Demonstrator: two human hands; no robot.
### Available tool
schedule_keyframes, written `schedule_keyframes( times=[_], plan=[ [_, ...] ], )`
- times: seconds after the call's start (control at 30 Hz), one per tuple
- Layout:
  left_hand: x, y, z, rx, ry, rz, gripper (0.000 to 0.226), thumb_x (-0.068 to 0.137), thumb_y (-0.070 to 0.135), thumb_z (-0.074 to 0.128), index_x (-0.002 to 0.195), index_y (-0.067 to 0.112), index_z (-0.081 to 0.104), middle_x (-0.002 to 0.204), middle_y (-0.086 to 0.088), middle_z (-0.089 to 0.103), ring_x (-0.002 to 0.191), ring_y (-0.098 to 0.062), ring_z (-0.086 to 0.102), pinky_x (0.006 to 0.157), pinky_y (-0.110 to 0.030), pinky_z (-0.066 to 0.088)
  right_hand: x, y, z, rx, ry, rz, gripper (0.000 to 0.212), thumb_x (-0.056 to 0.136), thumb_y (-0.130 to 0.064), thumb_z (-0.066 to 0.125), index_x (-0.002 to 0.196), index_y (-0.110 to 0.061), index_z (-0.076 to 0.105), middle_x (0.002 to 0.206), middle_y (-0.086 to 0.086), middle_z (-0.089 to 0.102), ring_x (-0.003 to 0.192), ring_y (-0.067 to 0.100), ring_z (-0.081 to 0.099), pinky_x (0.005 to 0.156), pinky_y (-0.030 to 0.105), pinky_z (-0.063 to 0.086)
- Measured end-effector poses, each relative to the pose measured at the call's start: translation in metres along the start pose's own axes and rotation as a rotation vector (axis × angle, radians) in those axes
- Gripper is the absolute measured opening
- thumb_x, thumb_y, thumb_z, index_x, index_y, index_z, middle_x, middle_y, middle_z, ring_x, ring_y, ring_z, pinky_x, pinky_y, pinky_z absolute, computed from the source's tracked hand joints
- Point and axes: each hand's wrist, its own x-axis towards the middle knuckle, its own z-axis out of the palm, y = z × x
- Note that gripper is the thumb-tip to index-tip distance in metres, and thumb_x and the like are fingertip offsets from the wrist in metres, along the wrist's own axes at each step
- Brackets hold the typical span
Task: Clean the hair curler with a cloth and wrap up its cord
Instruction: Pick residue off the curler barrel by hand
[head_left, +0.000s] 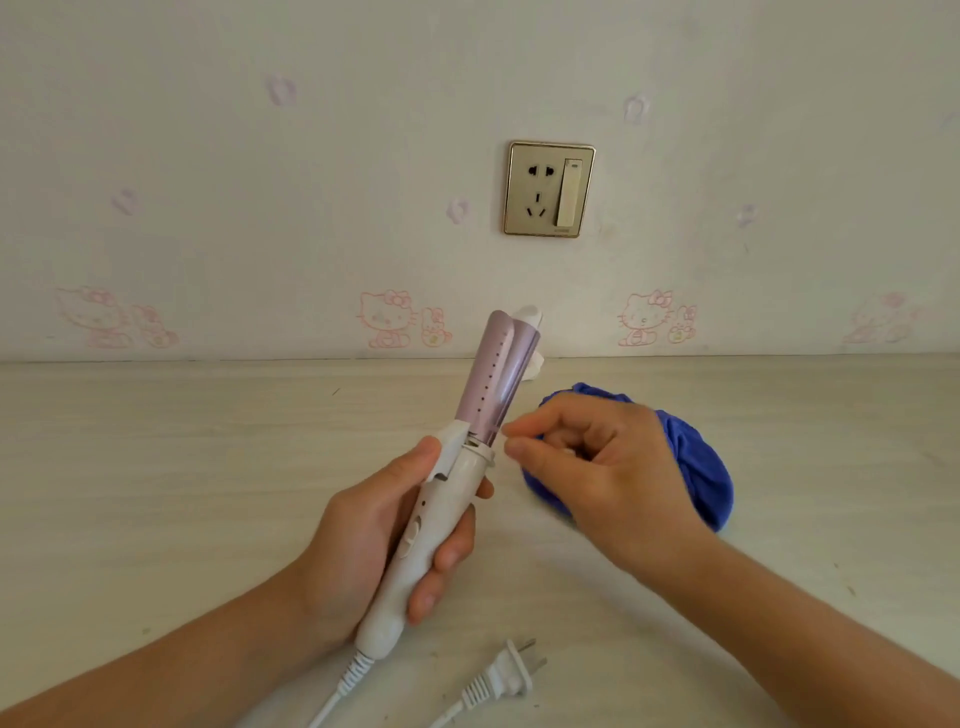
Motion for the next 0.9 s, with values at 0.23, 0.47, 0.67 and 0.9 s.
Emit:
schedule_keyframes(
  times=[0.23, 0.47, 0.67, 0.9],
  plan=[
    [0.003, 0.002, -0.008, -0.088, -0.151, -0.071, 0.066, 0.097, 0.060, 0.036, 0.109, 0.002, 0.064, 0.061, -0.012, 0.047, 0.031, -0.016, 0.048, 0.036, -0.020, 0.040, 0.011, -0.001, -0.017, -0.021, 0.215, -0.024, 0.021, 0.090, -0.006, 0.075, 0.080, -0.025, 0.078, 0.047, -0.004, 0.050, 0.045, 0.008, 0.040, 0.046, 0.019, 0.040],
    [0.005, 0.002, -0.011, -0.146, -0.181, -0.094, 0.067, 0.096, 0.060, 0.038, 0.110, 0.001, 0.066, 0.061, -0.013, 0.047, 0.031, -0.017, 0.050, 0.036, -0.021, 0.043, 0.008, -0.002, -0.012, -0.076, 0.132, -0.041, 0.016, 0.090, -0.009, 0.075, 0.082, -0.023, 0.079, 0.052, -0.007, 0.059, 0.044, 0.018, 0.043, 0.044, 0.027, 0.039],
    [0.004, 0.001, -0.010, -0.095, -0.173, -0.085, 0.071, 0.096, 0.062, 0.035, 0.112, 0.000, 0.065, 0.060, -0.012, 0.047, 0.032, -0.017, 0.049, 0.037, -0.021, 0.042, 0.012, -0.004, -0.020, -0.059, 0.258, -0.026, 0.020, 0.090, -0.010, 0.076, 0.079, -0.026, 0.078, 0.057, 0.002, 0.065, 0.048, 0.017, 0.050, 0.047, 0.027, 0.044],
    [0.005, 0.001, -0.010, -0.121, -0.150, -0.072, 0.067, 0.096, 0.059, 0.037, 0.110, 0.000, 0.065, 0.060, -0.013, 0.046, 0.031, -0.017, 0.048, 0.037, -0.022, 0.041, 0.003, 0.001, -0.005, -0.077, 0.132, -0.036, 0.017, 0.091, -0.011, 0.075, 0.082, -0.025, 0.077, 0.055, -0.003, 0.062, 0.044, 0.010, 0.044, 0.043, 0.022, 0.038]
  ],
)
